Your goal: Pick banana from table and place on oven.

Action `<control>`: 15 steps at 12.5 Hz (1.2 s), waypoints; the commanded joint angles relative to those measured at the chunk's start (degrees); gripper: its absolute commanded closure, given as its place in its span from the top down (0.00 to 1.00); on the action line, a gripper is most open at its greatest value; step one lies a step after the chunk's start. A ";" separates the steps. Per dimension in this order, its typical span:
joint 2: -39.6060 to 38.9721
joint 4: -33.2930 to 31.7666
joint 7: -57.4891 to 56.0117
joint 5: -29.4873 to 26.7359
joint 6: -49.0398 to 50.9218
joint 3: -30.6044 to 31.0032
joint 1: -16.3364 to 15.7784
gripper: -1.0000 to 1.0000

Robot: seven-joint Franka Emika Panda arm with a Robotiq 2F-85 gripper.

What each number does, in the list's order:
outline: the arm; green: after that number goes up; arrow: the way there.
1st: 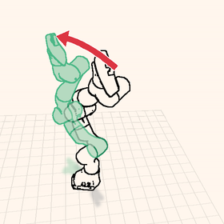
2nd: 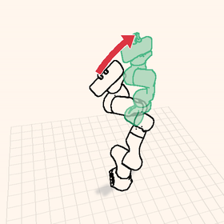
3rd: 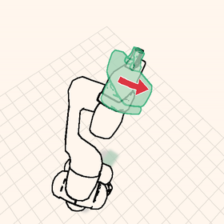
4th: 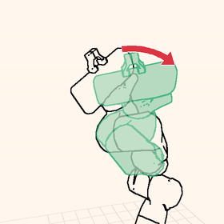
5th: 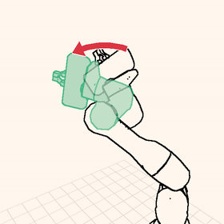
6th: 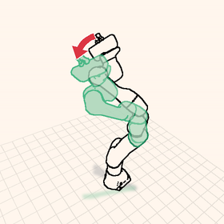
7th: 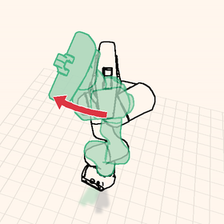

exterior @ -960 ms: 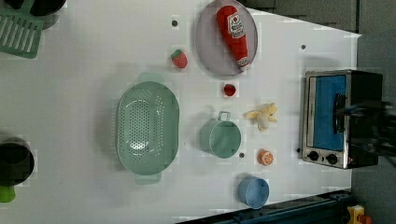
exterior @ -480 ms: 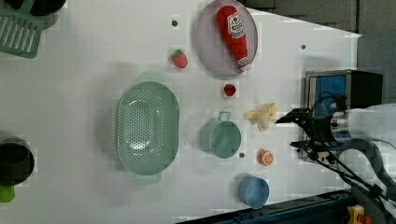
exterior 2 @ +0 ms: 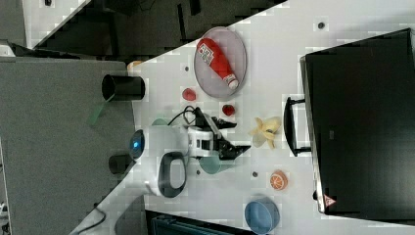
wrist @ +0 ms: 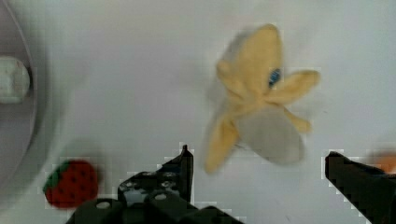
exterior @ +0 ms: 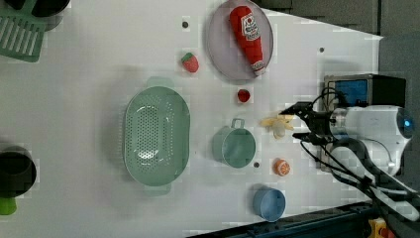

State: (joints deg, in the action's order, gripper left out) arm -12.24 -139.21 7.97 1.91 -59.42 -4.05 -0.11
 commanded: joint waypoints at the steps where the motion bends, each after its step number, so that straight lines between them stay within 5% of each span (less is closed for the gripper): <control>1: -4.21 -1.04 0.95 -0.24 -5.72 -0.34 1.03 1.00; 4: -8.25 -1.80 0.95 -0.24 -12.00 -0.34 1.11 1.00; 10: -8.36 -2.78 0.97 -0.27 -16.18 -0.09 1.10 0.27; 15: 4.62 -1.71 1.26 -0.35 -5.94 0.72 0.95 0.26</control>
State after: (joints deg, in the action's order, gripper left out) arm -12.16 -142.01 8.10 1.49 -64.68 -3.92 0.26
